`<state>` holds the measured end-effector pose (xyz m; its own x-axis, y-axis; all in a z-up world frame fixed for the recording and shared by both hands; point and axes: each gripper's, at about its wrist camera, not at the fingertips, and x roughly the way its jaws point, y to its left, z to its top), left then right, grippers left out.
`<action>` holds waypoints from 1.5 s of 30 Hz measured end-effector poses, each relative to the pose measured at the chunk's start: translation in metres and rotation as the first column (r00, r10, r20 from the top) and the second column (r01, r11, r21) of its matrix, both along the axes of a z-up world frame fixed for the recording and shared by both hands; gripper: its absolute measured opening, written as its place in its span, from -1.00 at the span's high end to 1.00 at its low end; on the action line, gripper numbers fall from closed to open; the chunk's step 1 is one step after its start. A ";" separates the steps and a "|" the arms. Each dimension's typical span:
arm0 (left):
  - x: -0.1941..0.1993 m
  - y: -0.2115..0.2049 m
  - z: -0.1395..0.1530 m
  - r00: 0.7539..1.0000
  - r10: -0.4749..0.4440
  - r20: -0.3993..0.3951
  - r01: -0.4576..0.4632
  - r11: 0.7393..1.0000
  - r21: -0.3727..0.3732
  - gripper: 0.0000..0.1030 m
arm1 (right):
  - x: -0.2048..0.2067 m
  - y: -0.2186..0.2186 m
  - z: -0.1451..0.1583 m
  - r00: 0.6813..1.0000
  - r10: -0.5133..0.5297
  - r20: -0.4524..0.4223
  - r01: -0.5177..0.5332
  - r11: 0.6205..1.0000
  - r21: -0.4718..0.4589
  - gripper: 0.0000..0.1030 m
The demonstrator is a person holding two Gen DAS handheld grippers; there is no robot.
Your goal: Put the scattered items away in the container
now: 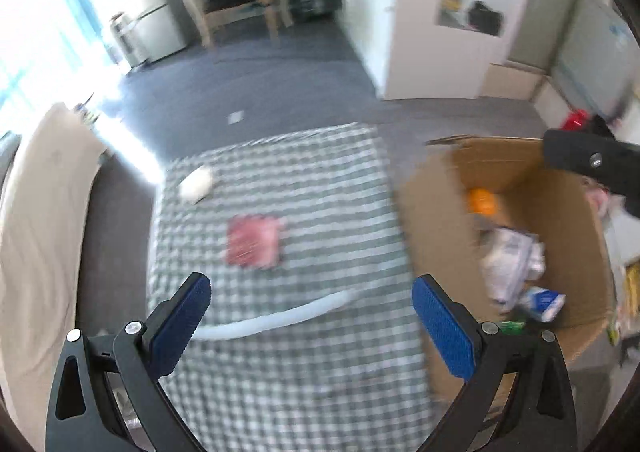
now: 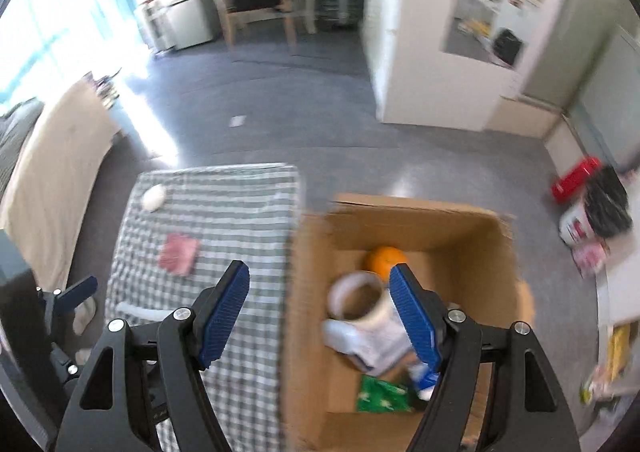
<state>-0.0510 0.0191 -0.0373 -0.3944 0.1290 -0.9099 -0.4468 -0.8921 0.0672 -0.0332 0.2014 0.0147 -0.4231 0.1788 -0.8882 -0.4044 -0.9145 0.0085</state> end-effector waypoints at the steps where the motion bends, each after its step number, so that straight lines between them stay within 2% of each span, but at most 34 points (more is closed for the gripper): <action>1: -0.006 -0.015 -0.008 0.999 0.032 0.008 -0.032 0.999 -0.006 -1.00 | -0.010 -0.013 -0.005 1.000 0.025 0.004 -0.025 1.000 -0.004 -0.41; 5: -0.022 -0.068 -0.040 0.990 0.133 0.051 -0.132 0.991 -0.031 -1.00 | -0.040 -0.058 -0.034 0.994 0.107 0.033 -0.106 0.994 -0.029 -0.41; 10: -0.028 -0.108 -0.075 0.981 0.176 0.082 -0.174 0.984 -0.040 -1.00 | -0.072 -0.100 -0.079 0.982 0.174 0.077 -0.170 0.984 -0.058 -0.41; 17: -0.027 -0.124 -0.125 0.986 0.123 0.108 -0.122 0.992 -0.019 -1.00 | -0.117 -0.133 -0.155 0.958 0.250 0.141 -0.235 0.965 -0.116 -0.41; 22: -0.024 -0.119 -0.150 0.992 0.053 0.115 -0.056 0.998 0.020 -1.00 | -0.145 -0.147 -0.197 0.941 0.295 0.167 -0.280 0.954 -0.107 -0.41; 25: -0.026 -0.114 -0.163 0.994 0.019 0.109 -0.021 1.000 0.020 -1.00 | -0.159 -0.154 -0.218 0.919 0.343 0.194 -0.330 0.939 -0.097 -0.41; 27: -0.028 -0.114 -0.166 0.994 0.008 0.105 -0.012 0.999 0.039 -1.00 | -0.166 -0.162 -0.229 0.893 0.395 0.215 -0.388 0.919 -0.072 -0.41; 29: -0.031 -0.118 -0.167 0.994 0.006 0.114 -0.013 0.998 0.060 -1.00 | -0.169 -0.169 -0.239 0.870 0.434 0.236 -0.438 0.898 -0.035 -0.60; 31: -0.035 -0.120 -0.170 0.990 0.005 0.138 -0.016 0.997 0.078 -1.00 | -0.171 -0.174 -0.248 0.851 0.454 0.264 -0.469 0.883 -0.006 -0.69; 34: -0.036 -0.119 -0.171 0.989 -0.004 0.145 -0.007 0.997 0.076 -1.00 | -0.176 -0.164 -0.255 0.856 0.450 0.254 -0.455 0.890 -0.042 -0.87; 36: -0.035 -0.118 -0.170 0.990 -0.009 0.141 -0.001 0.998 0.067 -1.00 | -0.177 -0.160 -0.257 0.860 0.448 0.243 -0.448 0.892 -0.058 -0.89; 38: -0.033 -0.117 -0.171 0.991 -0.015 0.135 0.007 0.998 0.063 -0.99 | -0.177 -0.161 -0.256 0.858 0.451 0.245 -0.453 0.890 -0.053 -0.84; 41: -0.032 -0.118 -0.168 0.990 -0.012 0.138 0.002 0.998 0.071 -0.89 | -0.175 -0.162 -0.252 0.862 0.448 0.238 -0.450 0.892 -0.048 -0.60; 45: -0.027 -0.114 -0.162 0.991 -0.015 0.131 0.007 0.998 0.064 -0.74 | -0.181 -0.158 -0.245 0.868 0.440 0.232 -0.439 0.897 -0.056 -0.43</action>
